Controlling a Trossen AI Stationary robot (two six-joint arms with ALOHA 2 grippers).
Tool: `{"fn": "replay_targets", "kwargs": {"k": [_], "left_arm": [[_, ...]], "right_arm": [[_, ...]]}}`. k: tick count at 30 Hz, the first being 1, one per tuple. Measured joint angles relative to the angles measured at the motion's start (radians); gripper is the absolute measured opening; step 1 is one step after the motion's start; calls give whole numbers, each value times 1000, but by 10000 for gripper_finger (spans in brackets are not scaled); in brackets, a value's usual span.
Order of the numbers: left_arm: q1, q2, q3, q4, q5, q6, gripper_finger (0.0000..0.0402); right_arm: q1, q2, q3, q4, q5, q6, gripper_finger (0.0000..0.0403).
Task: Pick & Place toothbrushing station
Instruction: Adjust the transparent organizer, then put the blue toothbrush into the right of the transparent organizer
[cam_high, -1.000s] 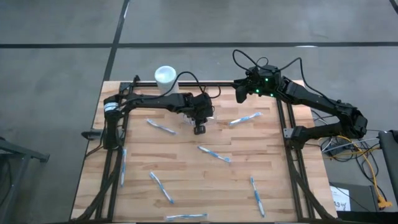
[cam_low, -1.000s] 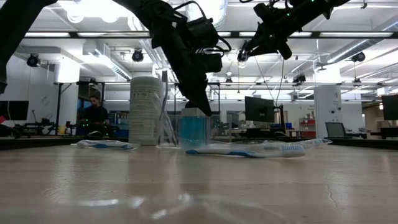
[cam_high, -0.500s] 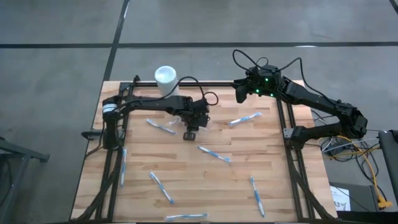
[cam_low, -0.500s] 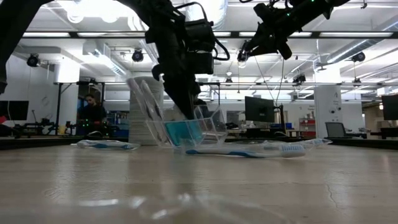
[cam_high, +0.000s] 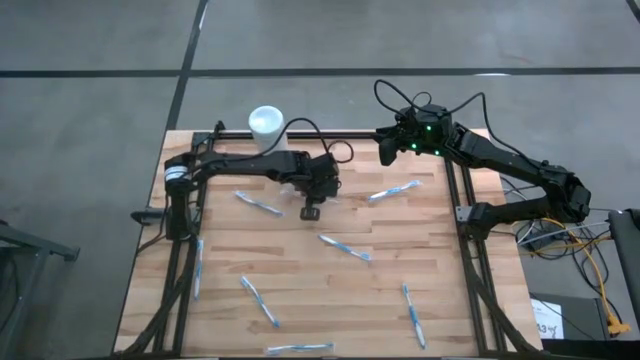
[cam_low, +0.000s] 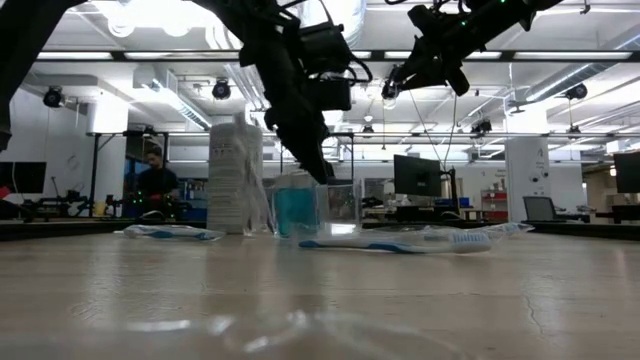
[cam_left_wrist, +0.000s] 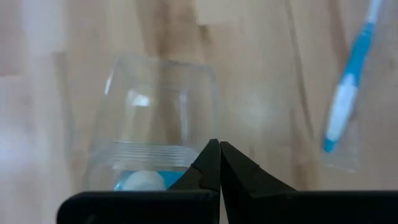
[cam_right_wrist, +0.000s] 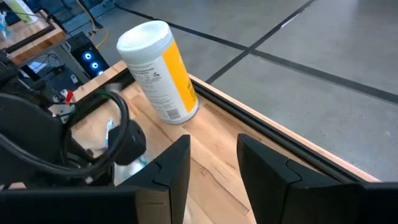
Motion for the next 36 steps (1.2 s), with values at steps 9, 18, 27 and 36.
{"fn": "replay_targets", "kwargs": {"k": [9,18,27,36], "left_arm": [[4,0,47,0,-68,-1,5],[4,-7,99,0,-68,-84,7],[3,-54,116,1,-98,-333,7],[0,-109,114,39,-148,-418,9]], "right_arm": [[0,0,0,0,0,0,128],[0,0,0,0,0,0,128],[0,0,0,0,0,0,128],[0,0,0,0,0,0,128]]}}
